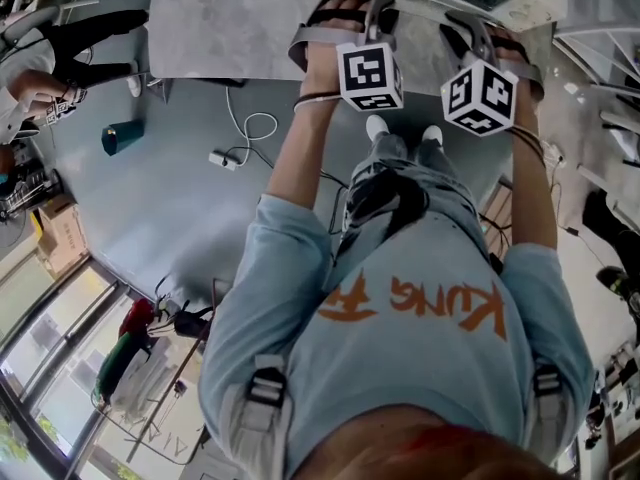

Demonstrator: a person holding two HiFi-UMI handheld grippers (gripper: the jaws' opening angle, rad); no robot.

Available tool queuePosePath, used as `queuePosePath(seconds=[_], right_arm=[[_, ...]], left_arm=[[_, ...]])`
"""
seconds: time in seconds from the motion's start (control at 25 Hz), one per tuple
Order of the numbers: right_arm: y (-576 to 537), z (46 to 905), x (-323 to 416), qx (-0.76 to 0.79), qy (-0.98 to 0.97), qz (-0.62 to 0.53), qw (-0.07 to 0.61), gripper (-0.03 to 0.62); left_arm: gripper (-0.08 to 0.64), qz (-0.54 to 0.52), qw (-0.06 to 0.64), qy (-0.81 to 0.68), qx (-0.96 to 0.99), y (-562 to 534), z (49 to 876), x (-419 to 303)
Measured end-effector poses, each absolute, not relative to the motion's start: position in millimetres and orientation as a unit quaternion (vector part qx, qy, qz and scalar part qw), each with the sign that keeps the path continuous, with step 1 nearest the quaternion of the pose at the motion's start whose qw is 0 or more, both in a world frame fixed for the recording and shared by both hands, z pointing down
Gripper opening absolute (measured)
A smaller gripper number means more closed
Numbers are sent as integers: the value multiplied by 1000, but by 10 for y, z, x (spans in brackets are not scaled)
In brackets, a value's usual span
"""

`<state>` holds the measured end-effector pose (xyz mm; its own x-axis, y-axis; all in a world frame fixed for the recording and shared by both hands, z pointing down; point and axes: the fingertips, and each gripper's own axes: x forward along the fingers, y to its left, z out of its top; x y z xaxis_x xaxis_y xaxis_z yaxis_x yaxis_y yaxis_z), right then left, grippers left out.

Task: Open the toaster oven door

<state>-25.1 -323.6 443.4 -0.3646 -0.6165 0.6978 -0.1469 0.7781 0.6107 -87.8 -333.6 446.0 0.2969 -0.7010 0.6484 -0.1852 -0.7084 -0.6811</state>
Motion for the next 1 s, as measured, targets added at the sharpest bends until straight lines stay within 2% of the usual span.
queuePosePath(seconds=[0.36, 1.0], right_arm=[[-2990, 4668, -360, 278, -776, -233, 516, 84], [-2532, 5400, -372, 293, -754, -252, 531, 77]], left_arm=[[97, -502, 264, 277, -776, -3049, 4680, -996], [92, -512, 209, 263, -791, -2560, 5417, -1024]])
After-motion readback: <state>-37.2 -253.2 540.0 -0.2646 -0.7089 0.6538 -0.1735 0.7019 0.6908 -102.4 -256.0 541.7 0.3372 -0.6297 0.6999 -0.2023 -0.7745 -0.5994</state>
